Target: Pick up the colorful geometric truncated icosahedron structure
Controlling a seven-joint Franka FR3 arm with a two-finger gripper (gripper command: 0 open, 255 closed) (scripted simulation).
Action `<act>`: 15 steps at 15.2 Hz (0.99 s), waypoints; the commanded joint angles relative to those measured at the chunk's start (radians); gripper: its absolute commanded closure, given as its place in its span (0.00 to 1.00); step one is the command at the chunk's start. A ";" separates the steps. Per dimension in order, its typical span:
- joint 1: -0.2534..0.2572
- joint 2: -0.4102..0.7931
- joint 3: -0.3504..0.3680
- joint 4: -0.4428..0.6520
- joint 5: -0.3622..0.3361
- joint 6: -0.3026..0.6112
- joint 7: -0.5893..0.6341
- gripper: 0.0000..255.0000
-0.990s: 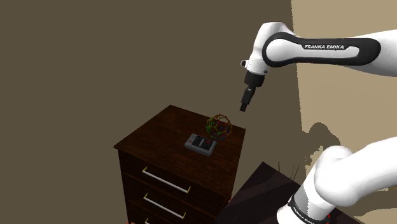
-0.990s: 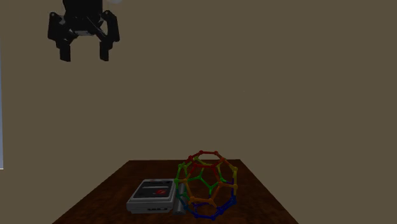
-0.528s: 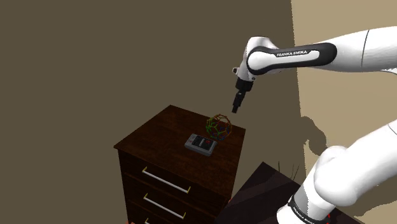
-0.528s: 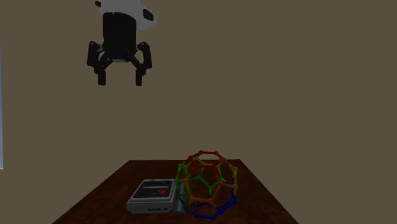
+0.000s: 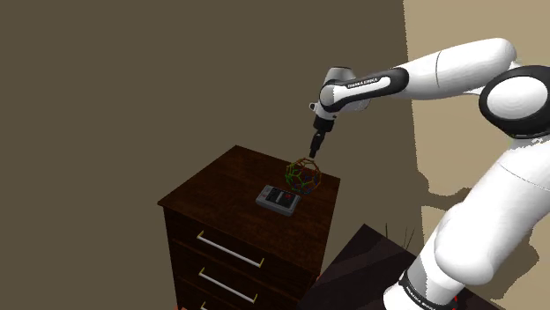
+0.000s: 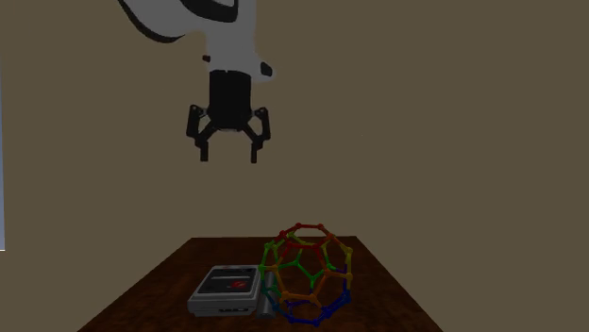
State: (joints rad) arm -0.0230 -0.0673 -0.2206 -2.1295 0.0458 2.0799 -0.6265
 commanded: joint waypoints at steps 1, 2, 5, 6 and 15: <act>-0.005 0.074 -0.010 0.047 0.026 0.025 -0.042 0.00; -0.009 0.113 -0.014 0.073 0.040 0.035 -0.063 0.00; -0.027 0.230 -0.020 0.162 0.084 0.057 -0.126 0.00; -0.034 0.270 -0.020 0.195 0.099 0.061 -0.146 0.00; -0.114 0.604 0.009 0.528 0.193 0.046 -0.269 0.00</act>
State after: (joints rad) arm -0.1311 0.5109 -0.2150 -1.6294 0.2332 2.1287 -0.8881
